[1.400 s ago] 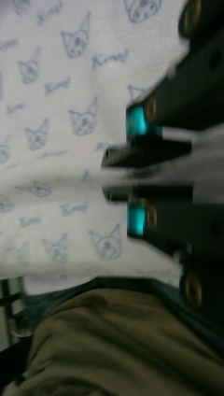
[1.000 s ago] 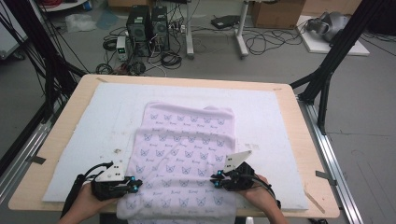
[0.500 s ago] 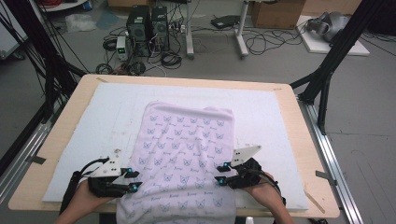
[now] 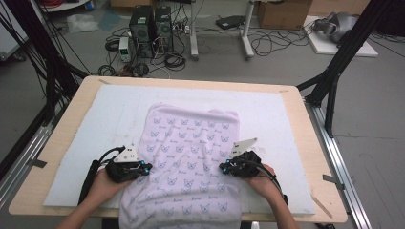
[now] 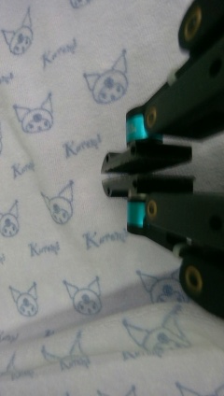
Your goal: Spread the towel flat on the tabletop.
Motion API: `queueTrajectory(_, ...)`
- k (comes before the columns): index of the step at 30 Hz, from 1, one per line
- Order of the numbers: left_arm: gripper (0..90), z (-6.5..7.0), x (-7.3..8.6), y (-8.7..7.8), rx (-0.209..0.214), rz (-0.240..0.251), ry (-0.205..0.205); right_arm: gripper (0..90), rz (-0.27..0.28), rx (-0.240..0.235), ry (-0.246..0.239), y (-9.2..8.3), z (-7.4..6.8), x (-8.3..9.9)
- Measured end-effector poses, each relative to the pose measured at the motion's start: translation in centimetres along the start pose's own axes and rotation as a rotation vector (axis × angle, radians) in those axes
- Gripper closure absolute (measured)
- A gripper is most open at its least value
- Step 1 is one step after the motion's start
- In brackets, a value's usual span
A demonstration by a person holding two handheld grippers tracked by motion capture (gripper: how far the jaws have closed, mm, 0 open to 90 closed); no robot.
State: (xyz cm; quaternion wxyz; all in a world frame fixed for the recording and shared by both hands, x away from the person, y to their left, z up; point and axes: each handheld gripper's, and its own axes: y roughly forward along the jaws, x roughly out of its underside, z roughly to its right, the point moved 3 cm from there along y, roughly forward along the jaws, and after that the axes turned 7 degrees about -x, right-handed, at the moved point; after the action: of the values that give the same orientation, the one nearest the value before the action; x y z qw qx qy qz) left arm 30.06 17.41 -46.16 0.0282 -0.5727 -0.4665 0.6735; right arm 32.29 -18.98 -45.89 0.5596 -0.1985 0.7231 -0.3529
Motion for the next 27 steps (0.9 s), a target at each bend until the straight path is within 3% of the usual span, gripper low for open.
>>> queueTrajectory(1, 88.1, -0.2, -0.2, 0.1, -0.028, -0.002, 0.009, 88.4, -0.007, 0.006, 0.0, 0.0, 0.1, -0.1)
queueTrajectory(2, 88.2, -0.4, -0.3, 0.2, -0.05, 0.002, 0.004, 88.7, -0.019, 0.047, -0.016, 0.0, 0.3, -0.4)
queueTrajectory(4, 88.3, -1.2, -0.6, 0.4, -0.087, 0.01, -0.018, 88.9, -0.015, 0.083, -0.011, -0.2, 0.8, -0.7)
queueTrajectory(7, 88.3, -2.5, -1.2, 1.1, -0.128, 0.029, -0.053, 88.9, 0.006, 0.173, 0.002, -0.7, 2.3, -1.4)
queueTrajectory(8, 88.2, -2.7, -1.4, 1.3, -0.131, 0.032, -0.067, 88.3, 0.039, 0.192, 0.027, -0.9, 3.0, -1.5)
queueTrajectory(10, 85.3, -3.1, -1.4, 1.3, -0.153, 0.038, -0.081, 82.5, 0.058, 0.183, 0.054, -1.0, 3.5, -1.5)
queueTrajectory(11, 79.9, -3.1, -1.4, 1.1, -0.156, 0.04, -0.088, 75.3, 0.064, 0.189, 0.052, -1.1, 3.6, -1.4)
queueTrajectory(12, 76.8, -3.2, -1.3, 0.7, -0.157, 0.046, -0.087, 73.6, 0.071, 0.184, 0.057, -1.3, 3.4, -1.4)
queueTrajectory(14, 70.8, -3.0, -1.1, -0.5, -0.142, 0.069, -0.08, 69.4, 0.079, 0.184, 0.043, -2.0, 2.6, -1.4)
queueTrajectory(16, 66.0, -2.4, -0.9, -1.9, -0.138, 0.091, -0.067, 66.5, 0.111, 0.188, -0.005, -3.1, 0.7, -1.6)
queueTrajectory(21, 56.4, 0.1, -0.1, -4.8, -0.089, 0.147, -0.03, 62.6, 0.131, 0.136, -0.086, -3.7, -3.1, -0.7)
queueTrajectory(24, 55.6, 1.4, 0.0, -4.9, -0.016, 0.156, 0.007, 60.0, 0.106, 0.073, -0.098, -2.9, -4.4, 0.4)
queueTrajectory(27, 55.4, 2.0, 0.6, -3.7, 0.04, 0.105, 0.035, 57.8, 0.078, 0.037, -0.085, -1.9, -4.5, 1.2)
